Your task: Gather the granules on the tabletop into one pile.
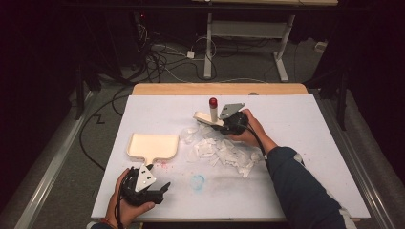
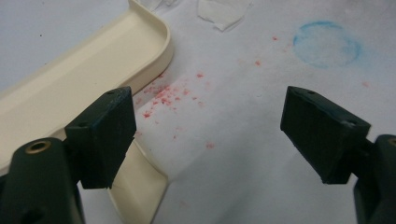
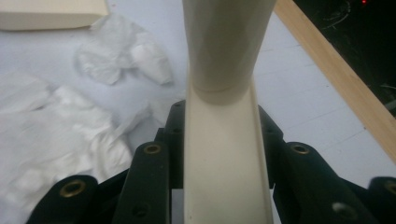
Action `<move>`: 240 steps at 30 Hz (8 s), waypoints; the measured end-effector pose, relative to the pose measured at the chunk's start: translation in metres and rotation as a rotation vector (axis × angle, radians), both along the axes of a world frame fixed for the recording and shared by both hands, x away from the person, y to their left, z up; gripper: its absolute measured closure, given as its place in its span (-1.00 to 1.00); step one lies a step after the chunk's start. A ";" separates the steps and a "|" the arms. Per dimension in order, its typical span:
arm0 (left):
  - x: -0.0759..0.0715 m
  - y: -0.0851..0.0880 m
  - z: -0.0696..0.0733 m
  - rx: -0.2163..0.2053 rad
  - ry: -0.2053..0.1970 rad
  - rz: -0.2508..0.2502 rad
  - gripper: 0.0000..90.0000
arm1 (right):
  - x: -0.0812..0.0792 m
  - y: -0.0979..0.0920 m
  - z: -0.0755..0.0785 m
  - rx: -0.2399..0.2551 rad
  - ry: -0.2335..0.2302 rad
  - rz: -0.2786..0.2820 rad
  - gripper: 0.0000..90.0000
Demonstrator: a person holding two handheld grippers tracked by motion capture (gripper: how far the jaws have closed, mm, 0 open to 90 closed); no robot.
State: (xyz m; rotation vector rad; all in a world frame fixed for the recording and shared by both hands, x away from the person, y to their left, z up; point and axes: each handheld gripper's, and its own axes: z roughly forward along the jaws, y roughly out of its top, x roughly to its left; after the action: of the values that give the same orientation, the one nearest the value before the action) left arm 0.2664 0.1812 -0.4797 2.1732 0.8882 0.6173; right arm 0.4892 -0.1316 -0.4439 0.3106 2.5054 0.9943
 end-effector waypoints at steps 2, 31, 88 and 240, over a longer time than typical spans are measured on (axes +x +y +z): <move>0.000 -0.001 0.000 0.003 0.001 0.001 -0.61 | -0.007 -0.006 0.000 0.017 0.020 0.028 0.50; -0.001 -0.001 0.000 0.012 0.009 0.000 -0.61 | -0.029 0.027 0.021 0.075 -0.060 0.038 0.51; -0.003 -0.010 -0.001 0.058 0.011 -0.023 -0.61 | -0.088 -0.102 0.060 0.187 -0.033 -0.044 0.51; -0.002 -0.016 -0.002 0.084 0.016 -0.034 -0.61 | -0.176 -0.092 0.011 0.280 0.043 -0.063 0.51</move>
State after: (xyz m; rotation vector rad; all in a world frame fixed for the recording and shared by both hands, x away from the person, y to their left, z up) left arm 0.2641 0.1647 -0.4816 2.2662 0.8459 0.6322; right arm 0.3128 -0.2238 -0.4326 0.4967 2.3761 1.3261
